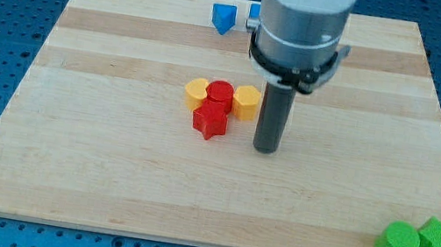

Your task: Move the yellow hexagon towards the yellow heart

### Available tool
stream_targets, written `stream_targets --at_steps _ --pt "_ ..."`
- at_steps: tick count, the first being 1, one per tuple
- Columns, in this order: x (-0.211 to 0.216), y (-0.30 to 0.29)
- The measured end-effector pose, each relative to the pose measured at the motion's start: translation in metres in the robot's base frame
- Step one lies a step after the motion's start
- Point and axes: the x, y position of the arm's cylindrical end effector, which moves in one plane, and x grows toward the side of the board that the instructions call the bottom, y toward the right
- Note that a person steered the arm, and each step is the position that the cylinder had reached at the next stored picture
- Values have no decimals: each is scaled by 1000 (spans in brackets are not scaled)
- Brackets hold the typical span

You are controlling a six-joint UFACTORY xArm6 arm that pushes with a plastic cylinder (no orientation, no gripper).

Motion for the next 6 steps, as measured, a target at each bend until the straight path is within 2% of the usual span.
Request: stream_targets --at_steps 3,6 --pt "-110 -30" --pt "-116 -114"
